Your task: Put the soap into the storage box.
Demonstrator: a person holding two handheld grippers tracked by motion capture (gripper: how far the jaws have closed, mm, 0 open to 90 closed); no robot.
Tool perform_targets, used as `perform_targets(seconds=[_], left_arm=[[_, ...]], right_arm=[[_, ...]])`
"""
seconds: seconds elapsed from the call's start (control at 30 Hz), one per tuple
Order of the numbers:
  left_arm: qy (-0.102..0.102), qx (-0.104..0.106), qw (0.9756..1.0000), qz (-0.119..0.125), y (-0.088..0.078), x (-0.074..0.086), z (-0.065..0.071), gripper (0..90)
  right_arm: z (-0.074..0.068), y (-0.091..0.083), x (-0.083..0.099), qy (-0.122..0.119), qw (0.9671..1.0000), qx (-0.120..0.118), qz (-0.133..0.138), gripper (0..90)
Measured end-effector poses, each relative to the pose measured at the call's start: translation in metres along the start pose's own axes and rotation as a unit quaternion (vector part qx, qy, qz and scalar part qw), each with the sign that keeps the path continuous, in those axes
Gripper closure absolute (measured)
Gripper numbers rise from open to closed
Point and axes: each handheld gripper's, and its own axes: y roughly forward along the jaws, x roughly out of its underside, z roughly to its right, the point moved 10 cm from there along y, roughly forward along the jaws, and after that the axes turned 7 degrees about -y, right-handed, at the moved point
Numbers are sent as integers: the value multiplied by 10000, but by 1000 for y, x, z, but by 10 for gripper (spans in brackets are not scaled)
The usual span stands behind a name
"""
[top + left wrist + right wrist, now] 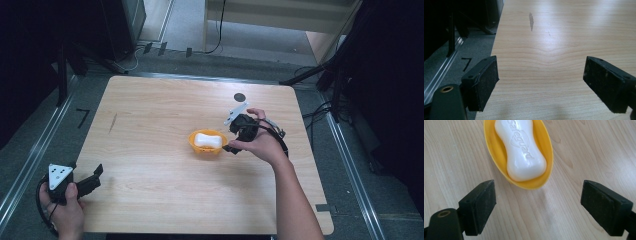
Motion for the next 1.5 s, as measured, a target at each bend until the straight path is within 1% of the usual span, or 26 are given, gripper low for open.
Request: perform_targets(seconds=[0.03,0.13,0.23,0.27,0.3,0.47,0.6,0.63,0.77,0.83,0.87,0.97,1.1,1.2,1.5], left_arm=[[1,1,10000,-1,0,0,0,132],[17,-6,10000,-5,0,0,0,132],[18,-2,10000,-2,0,0,0,132],[14,-5,10000,0,0,0,0,132],[14,-5,10000,0,0,0,0,132],[22,-11,10000,0,0,0,0,132],[23,-22,10000,0,0,0,0,132],[26,-27,10000,5,0,0,0,132],[39,-35,10000,-7,0,0,0,132],[18,-29,10000,10,0,0,0,132],[22,-23,10000,3,0,0,0,132],[20,-33,10000,11,0,0,0,132],[36,-36,10000,1,0,0,0,132],[23,-25,10000,10,0,0,0,132],[29,-29,10000,9,0,0,0,132]], right_arm=[[0,-1,2,31,10000,36,25,124],[-3,-2,8,221,9997,12,54,74],[-5,-3,15,343,9994,-1,89,35],[-6,-3,18,413,9991,-11,95,33],[-5,-4,21,408,9991,9,111,33],[-7,-8,35,640,9978,80,114,28],[-8,-11,45,743,9970,152,162,25],[-7,-12,47,737,9969,178,188,25],[-10,-13,59,876,9956,273,189,25],[-11,-14,64,938,9949,280,244,18],[-13,-14,67,1015,9942,275,235,16],[-14,-14,75,1097,9930,333,272,16],[-19,-15,84,1139,9924,337,311,14],[-22,-16,91,1165,9917,446,300,14],[-30,-20,111,1321,9890,557,370,15]])
